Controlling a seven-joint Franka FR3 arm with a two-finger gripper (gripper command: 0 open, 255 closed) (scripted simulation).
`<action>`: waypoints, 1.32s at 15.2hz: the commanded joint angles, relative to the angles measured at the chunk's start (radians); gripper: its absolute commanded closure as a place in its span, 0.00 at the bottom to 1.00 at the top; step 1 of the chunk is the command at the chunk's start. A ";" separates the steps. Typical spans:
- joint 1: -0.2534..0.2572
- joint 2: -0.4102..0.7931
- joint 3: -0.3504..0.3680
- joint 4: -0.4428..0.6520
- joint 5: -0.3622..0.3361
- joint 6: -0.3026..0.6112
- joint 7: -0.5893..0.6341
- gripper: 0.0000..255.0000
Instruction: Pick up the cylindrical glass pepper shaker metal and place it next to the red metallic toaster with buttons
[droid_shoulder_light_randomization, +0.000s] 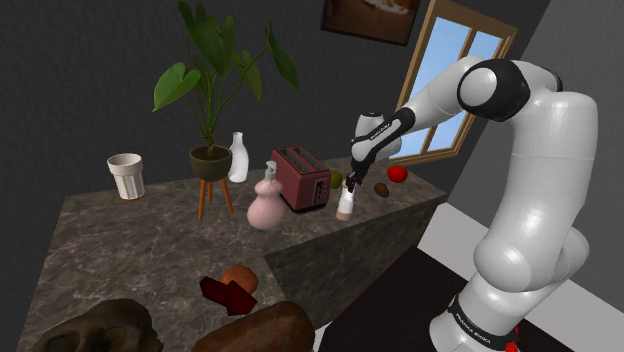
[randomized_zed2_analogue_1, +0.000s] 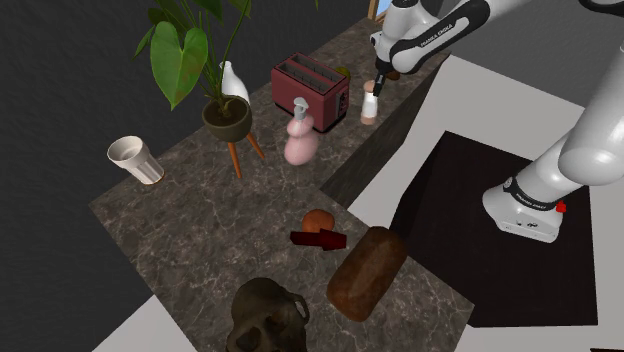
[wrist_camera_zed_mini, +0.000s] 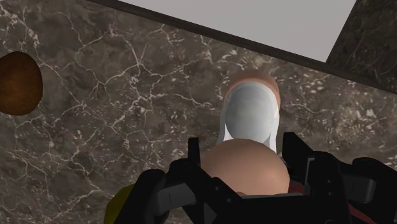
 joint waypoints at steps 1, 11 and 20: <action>0.000 0.001 0.000 0.000 0.000 0.001 0.000 1.00; 0.001 -0.028 0.004 -0.004 0.005 -0.024 -0.003 0.00; 0.004 -0.104 0.013 -0.007 0.019 -0.097 -0.013 0.00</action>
